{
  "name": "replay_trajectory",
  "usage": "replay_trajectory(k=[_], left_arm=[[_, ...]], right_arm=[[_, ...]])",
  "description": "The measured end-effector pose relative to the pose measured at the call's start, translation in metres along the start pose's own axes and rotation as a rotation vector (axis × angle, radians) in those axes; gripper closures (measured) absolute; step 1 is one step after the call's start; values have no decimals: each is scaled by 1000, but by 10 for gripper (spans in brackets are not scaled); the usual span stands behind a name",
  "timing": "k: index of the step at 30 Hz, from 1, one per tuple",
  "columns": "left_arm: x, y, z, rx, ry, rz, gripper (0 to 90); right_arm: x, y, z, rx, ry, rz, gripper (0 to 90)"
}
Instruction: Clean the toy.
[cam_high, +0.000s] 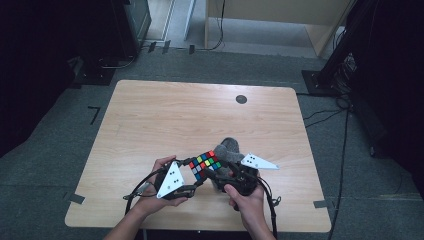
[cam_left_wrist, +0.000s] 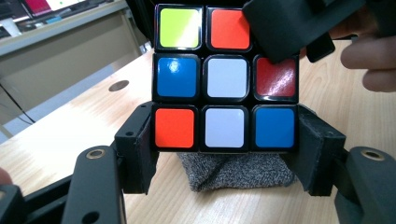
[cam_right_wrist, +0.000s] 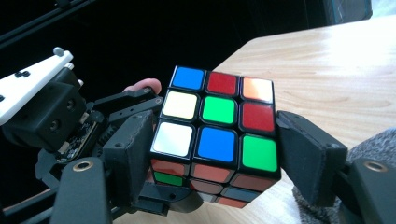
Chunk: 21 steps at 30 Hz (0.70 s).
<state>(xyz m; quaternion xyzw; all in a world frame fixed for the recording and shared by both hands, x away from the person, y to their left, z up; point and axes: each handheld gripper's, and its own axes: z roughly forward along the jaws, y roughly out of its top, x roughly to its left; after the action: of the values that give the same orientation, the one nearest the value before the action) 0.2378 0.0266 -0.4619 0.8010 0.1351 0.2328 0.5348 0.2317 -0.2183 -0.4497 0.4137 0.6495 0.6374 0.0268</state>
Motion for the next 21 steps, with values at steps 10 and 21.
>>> replay_trajectory(k=[10, 21], left_arm=[[27, -3, -5, 44, -46, -122, 344], [56, -3, -12, 67, -108, -371, 343]], right_arm=[[-9, 12, -21, -146, -11, -187, 316], [-13, -19, 0, -125, -85, -573, 307]])
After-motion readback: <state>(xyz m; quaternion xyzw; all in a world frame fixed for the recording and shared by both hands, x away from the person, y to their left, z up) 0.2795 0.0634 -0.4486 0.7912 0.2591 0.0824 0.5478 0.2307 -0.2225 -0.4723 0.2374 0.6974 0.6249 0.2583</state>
